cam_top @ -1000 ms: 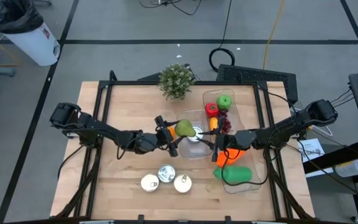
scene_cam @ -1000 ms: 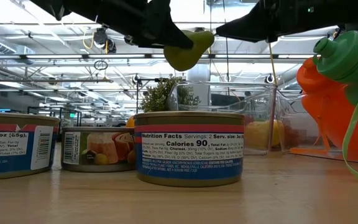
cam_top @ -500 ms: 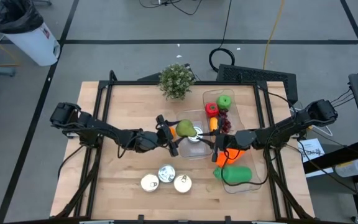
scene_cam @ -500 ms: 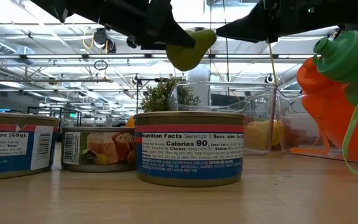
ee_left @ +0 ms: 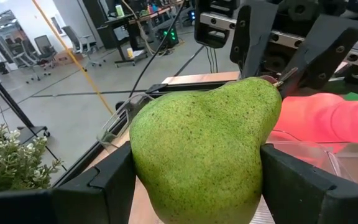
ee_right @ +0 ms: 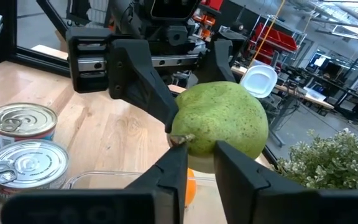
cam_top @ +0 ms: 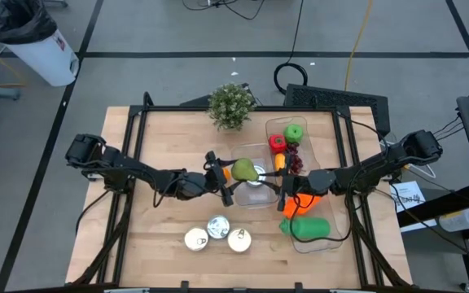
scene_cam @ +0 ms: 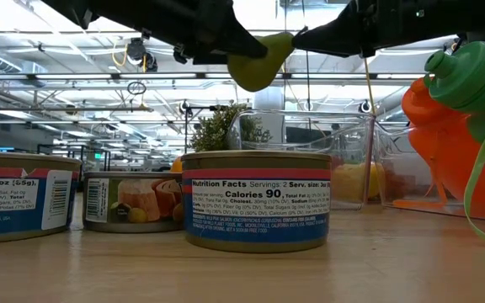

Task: Pick & Place Food Item
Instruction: Put the green pear into the top transparent bin

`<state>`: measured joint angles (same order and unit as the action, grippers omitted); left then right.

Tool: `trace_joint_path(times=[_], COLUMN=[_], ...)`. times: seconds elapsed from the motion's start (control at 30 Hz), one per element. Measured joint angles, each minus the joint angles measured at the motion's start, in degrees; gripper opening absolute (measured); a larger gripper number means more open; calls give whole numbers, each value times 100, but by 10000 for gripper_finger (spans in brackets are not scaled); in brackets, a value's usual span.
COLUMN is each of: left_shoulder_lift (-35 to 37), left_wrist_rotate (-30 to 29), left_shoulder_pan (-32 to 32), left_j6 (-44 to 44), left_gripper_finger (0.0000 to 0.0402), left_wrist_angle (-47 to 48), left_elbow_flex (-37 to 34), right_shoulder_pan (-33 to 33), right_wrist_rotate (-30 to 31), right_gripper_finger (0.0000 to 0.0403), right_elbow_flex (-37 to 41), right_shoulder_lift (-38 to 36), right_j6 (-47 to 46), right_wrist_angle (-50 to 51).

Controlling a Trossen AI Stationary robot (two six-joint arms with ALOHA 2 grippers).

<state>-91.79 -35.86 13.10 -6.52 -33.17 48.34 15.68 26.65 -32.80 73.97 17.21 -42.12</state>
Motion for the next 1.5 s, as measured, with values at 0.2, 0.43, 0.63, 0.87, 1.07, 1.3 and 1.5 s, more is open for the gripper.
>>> trace_joint_path(times=[0.2, 0.43, 0.63, 0.87, 1.07, 1.3, 1.5], left_shoulder_lift=[2, 2, 2, 1, 2, 0, 0], left_wrist_rotate=[-14, -354, -580, -653, -621, -617, -613], left_shoulder_pan=[7, 3, 0, -7, -2, -2, -2], left_j6=[-2, -7, -21, -1, 24, 36, 59], left_gripper_finger=[270, 269, 269, 269, 269, 269, 269], left_wrist_angle=[24, 69, 71, 87, 85, 69, 42], left_elbow_flex=[0, 0, 0, 0, 0, 0, 0], right_shoulder_pan=[-2, 16, 15, 17, 17, 17, 15], right_wrist_rotate=[-222, -303, -286, 117, 163, 163, 163], right_gripper_finger=[60, 61, 95, 153, 150, 126, 121], right_elbow_flex=[0, -1, -4, -4, -4, -4, -4], right_shoulder_lift=[-2, -2, -4, -4, -4, 0, 64], right_j6=[-1, -15, -107, -153, -153, -153, -234], right_wrist_angle=[1, -6, 41, 28, -116, -141, -204])
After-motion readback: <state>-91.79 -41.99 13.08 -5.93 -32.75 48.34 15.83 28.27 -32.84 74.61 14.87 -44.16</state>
